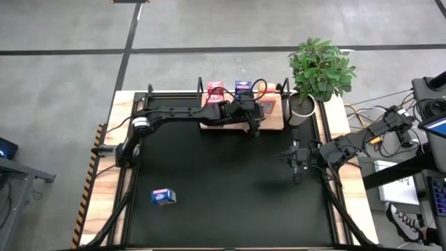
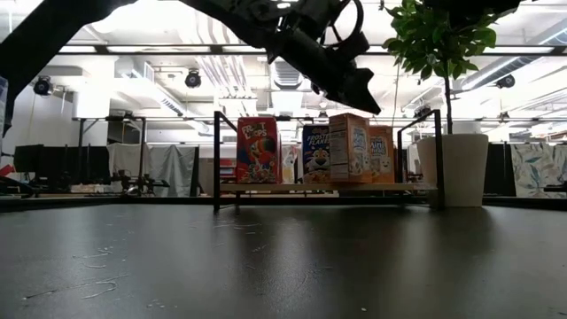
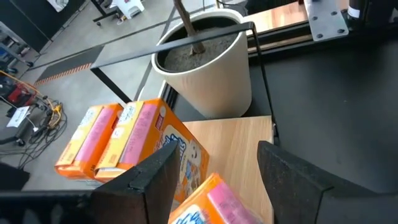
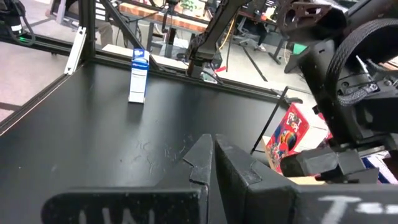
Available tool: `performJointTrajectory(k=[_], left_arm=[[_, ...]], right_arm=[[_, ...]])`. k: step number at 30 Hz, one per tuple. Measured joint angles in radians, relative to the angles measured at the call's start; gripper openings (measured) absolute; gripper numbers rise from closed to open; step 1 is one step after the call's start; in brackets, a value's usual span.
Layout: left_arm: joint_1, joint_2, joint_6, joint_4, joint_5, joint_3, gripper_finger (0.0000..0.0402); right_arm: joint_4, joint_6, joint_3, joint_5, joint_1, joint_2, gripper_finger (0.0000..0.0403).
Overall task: Stack cereal on shelf
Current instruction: Put the orange cereal box aligned with the other orange cereal boxes on the shelf
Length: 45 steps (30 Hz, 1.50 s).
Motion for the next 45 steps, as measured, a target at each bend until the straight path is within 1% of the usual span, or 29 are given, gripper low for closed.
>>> performJointTrajectory(k=[5,13,16,20,25,29,33,37,41,45], left_arm=[[-0.01,0.0,0.018,-0.122,0.0,0.076,0.02],[-0.045,0.0,0.025,-0.47,-0.009,0.263,0.02],[-0.063,-0.002,0.008,-0.582,-0.012,0.308,0.0199],[-0.092,-0.005,-0.003,-0.712,-0.025,0.323,0.0192],[-0.121,-0.01,-0.014,-0.83,-0.114,0.286,0.0168],[-0.125,-0.013,-0.008,-0.831,-0.165,0.236,0.0135],[-0.099,-0.013,0.028,-0.692,-0.171,0.155,0.0095],[-0.079,-0.013,0.05,-0.589,-0.204,0.116,0.0062],[-0.054,-0.006,0.06,-0.496,-0.218,0.113,0.0042],[-0.037,-0.006,0.061,-0.482,-0.219,0.113,0.0038]], right_arm=[[0.0,0.0,0.0,0.0,0.0,0.0,0.0011],[-0.007,0.0,0.0,0.0,0.0,0.0,0.0011],[-0.019,0.006,0.0,0.0,0.0,0.0,0.0011],[-0.026,0.013,0.0,0.0,0.0,0.0,0.0011],[-0.026,0.026,0.0,0.0,0.0,0.0,0.0011],[-0.026,0.027,0.001,0.0,0.0,0.0,0.0011],[-0.028,0.027,0.001,0.0,0.0,0.001,0.0011],[-0.029,0.026,0.001,0.0,0.0,0.001,0.0011],[-0.029,0.015,0.001,0.0,0.0,0.001,0.0011],[-0.029,0.015,0.001,0.0,0.0,0.001,0.0011]])
